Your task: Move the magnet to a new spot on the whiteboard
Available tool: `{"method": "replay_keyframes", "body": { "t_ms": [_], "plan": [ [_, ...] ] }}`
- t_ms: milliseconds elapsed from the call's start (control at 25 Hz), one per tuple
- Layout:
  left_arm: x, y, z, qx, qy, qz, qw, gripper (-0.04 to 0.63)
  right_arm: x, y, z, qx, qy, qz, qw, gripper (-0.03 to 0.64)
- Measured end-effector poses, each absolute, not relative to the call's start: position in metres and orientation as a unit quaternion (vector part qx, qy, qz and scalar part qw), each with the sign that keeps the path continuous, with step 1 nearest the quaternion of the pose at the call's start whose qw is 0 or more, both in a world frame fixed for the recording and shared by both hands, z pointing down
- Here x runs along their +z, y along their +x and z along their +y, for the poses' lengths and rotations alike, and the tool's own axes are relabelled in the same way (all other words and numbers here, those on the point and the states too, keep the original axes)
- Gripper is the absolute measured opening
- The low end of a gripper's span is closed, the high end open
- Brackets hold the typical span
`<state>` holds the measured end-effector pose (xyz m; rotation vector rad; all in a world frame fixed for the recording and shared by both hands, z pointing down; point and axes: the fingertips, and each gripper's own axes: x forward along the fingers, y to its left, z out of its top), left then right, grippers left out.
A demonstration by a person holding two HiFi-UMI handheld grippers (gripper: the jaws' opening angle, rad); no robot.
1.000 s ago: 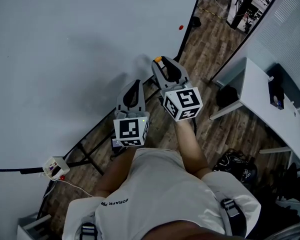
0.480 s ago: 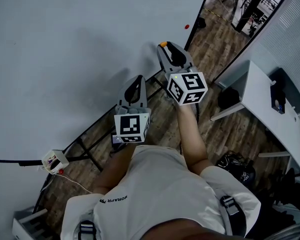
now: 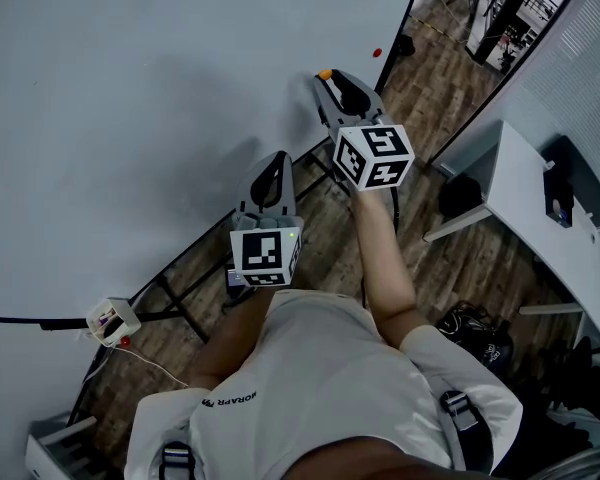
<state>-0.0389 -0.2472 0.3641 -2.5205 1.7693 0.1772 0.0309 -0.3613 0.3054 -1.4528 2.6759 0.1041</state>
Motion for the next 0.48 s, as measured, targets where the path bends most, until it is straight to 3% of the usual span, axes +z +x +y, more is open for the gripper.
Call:
{"method": "replay_keyframes", "body": {
  "t_ms": [480],
  "plan": [
    [0.366, -0.044, -0.244, 0.059, -0.816, 0.575, 0.028, 0.0, 0.294, 0.02, -0.392, 0.04, -0.464, 0.884, 0.04, 0.13]
  ]
}}
